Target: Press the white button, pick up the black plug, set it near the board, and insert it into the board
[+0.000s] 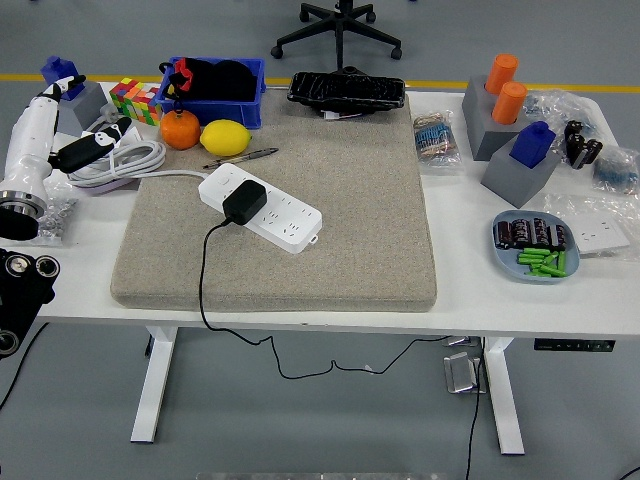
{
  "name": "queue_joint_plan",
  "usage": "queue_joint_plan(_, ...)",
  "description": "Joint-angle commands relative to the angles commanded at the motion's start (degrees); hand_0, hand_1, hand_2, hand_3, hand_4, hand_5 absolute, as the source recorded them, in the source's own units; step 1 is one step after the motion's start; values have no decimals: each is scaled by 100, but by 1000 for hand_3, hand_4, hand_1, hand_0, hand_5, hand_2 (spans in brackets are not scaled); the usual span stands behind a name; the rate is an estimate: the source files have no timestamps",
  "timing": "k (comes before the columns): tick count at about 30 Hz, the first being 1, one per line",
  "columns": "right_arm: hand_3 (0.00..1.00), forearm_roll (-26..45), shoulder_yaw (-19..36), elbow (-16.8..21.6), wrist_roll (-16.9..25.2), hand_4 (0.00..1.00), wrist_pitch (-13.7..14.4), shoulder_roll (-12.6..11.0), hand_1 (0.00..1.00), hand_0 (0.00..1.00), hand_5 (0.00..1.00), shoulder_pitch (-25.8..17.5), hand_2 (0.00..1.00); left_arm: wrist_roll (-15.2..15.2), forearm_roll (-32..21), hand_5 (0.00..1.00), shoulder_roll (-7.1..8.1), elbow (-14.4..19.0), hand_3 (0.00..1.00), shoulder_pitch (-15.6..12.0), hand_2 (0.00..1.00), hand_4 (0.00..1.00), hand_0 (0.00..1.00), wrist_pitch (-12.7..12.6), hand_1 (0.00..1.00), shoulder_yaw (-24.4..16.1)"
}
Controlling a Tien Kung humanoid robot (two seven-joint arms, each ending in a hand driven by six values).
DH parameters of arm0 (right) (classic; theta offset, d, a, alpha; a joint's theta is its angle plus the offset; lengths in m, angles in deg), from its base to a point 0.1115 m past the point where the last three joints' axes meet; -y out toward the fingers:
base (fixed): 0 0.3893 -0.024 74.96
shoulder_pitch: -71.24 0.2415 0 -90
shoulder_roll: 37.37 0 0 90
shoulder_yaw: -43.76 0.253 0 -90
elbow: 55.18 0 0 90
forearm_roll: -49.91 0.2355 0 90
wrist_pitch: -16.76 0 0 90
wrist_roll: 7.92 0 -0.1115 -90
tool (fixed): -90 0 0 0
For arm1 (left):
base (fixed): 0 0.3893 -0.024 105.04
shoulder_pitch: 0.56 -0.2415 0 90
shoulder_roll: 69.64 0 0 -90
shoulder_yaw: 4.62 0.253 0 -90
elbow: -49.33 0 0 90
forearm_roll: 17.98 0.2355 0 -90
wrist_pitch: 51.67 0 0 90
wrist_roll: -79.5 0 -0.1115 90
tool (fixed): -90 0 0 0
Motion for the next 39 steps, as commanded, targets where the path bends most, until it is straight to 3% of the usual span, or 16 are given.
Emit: queue_joint_plan(39, 565, -5, -28, -25, -5, 615, -13, -21, 579, 660, 283, -29, 573, -31, 7, 584, 4, -1, 878, 14, 906, 882, 996, 9, 951, -14)
